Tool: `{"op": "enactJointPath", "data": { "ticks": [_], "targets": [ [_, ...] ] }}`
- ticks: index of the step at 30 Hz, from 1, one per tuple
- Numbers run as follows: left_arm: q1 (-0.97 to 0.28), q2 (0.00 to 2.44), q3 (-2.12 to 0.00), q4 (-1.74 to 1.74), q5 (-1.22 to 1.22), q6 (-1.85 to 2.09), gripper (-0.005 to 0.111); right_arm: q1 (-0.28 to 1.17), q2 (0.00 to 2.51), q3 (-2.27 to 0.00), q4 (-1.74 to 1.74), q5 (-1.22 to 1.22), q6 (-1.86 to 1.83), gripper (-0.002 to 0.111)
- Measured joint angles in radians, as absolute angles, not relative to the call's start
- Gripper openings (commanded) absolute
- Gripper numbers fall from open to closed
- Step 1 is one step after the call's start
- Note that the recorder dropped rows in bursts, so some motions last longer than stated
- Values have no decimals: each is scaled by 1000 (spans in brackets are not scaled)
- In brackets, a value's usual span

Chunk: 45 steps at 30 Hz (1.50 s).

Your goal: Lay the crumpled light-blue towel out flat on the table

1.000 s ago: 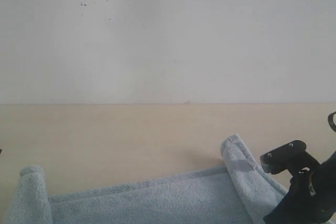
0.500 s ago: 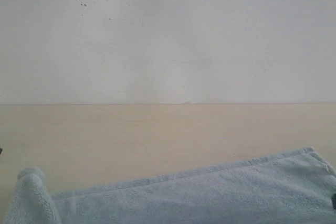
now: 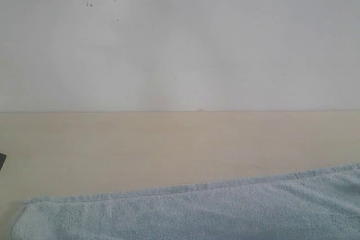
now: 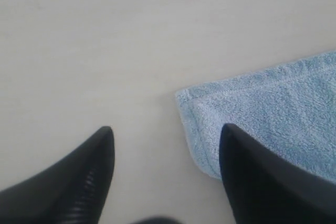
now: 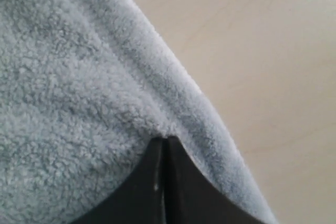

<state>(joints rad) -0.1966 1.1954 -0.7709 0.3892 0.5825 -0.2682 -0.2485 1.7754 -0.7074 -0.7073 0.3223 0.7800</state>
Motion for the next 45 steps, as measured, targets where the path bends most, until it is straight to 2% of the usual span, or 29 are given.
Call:
{"op": "enactJointPath", "data": {
  "ticks": [4, 8, 12, 18, 21, 25, 45],
  "targets": [
    [-197, 1241, -751, 275, 534, -162, 56, -216, 1709, -698, -671, 137, 804, 0],
    [-197, 1360, -750, 160, 484, -41, 56, -55, 1525, -698, -665, -100, 782, 0],
    [-197, 1523, -748, 156, 446, -11, 56, 168, 1417, -698, -665, -88, 778, 0],
    [-197, 1642, -748, 156, 337, 0, 53, 311, 1274, -698, -665, 19, 771, 0],
    [-197, 1665, -748, 156, 303, 0, 36, 325, 1225, -698, -665, 50, 771, 0],
    [-197, 1681, -748, 156, 280, 0, 4, 328, 1170, -698, -665, 73, 771, 0],
    [-197, 1815, -748, 156, 153, 0, 4, 369, 1089, -698, -659, 147, 771, 0]
  ]
}}
